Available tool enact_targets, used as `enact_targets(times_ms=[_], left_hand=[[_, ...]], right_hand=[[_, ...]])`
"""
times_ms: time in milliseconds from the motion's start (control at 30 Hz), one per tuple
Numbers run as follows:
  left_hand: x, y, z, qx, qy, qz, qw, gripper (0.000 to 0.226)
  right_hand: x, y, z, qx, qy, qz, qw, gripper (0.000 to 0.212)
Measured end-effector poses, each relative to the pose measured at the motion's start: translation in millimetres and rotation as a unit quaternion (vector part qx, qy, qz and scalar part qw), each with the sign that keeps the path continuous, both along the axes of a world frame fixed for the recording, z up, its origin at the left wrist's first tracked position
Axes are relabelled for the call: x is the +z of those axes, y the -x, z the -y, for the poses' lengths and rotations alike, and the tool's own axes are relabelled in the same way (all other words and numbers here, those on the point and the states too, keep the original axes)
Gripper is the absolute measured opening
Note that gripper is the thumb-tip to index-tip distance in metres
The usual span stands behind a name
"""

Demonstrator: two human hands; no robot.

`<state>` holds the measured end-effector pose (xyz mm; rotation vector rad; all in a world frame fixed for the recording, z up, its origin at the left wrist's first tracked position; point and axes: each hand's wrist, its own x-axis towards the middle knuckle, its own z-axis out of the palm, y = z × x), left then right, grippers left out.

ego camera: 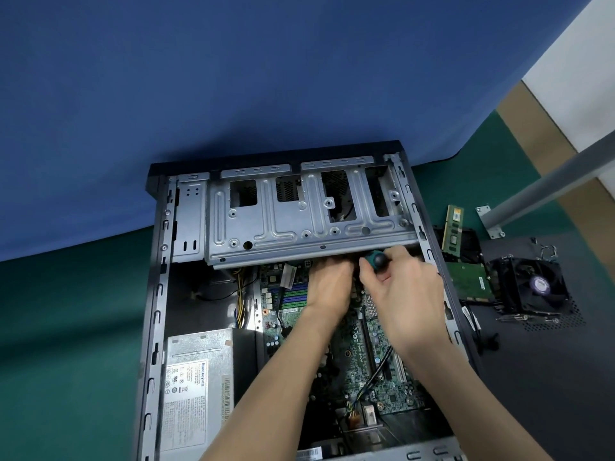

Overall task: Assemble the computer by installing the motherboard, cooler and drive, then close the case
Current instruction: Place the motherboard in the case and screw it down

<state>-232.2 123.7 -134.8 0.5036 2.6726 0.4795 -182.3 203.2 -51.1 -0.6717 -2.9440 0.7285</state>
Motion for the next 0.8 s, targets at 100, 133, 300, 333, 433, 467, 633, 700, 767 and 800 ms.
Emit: enact_targets(times_ms=[100, 133, 300, 333, 433, 467, 633, 700, 767, 800], left_hand=[[-1.9, -3.7, 0.5, 0.041, -0.022, 0.015, 0.999, 0.019], [-2.6, -4.1, 0.0, 0.047, -0.026, 0.020, 0.998, 0.019], [-2.1, 0.1, -0.5, 0.036, -0.023, 0.032, 0.999, 0.011], [-2.0, 0.2, -0.7, 0.038, -0.025, 0.029, 0.999, 0.010], [-1.5, -4.3, -3.0, 0.054, -0.039, 0.030, 0.997, 0.021], [-1.9, -5.4, -4.0, 0.058, -0.041, 0.033, 0.997, 0.024], [-0.1, -0.2, -4.8, 0.049, -0.030, 0.052, 0.997, 0.018], [0.7, -1.0, -3.1, 0.045, -0.035, 0.037, 0.998, 0.016], [1.0, -4.2, -1.6, 0.059, -0.061, 0.027, 0.996, 0.015], [0.6, -5.3, -1.7, 0.064, -0.068, 0.030, 0.995, 0.015]], right_hand=[[1.9, 3.6, -1.0, -0.042, 0.001, 0.041, 0.998, 0.055], [2.1, 3.3, -0.2, -0.053, -0.005, 0.056, 0.997, 0.058], [0.6, -2.7, 1.2, -0.008, 0.006, 0.000, 1.000, 0.037], [0.1, -1.7, 0.7, 0.006, 0.005, -0.003, 1.000, 0.032], [3.1, 3.6, -2.0, -0.040, -0.018, 0.022, 0.999, 0.048], [4.1, 4.0, -2.5, -0.059, -0.022, 0.041, 0.997, 0.054], [2.6, -6.0, -2.9, -0.006, -0.005, 0.026, 1.000, 0.037], [-0.7, -6.5, -3.5, 0.011, 0.008, 0.018, 1.000, 0.031], [-0.2, -3.3, -3.6, -0.030, 0.001, 0.026, 0.999, 0.046], [0.7, -2.0, -2.9, -0.050, -0.009, 0.036, 0.998, 0.053]])
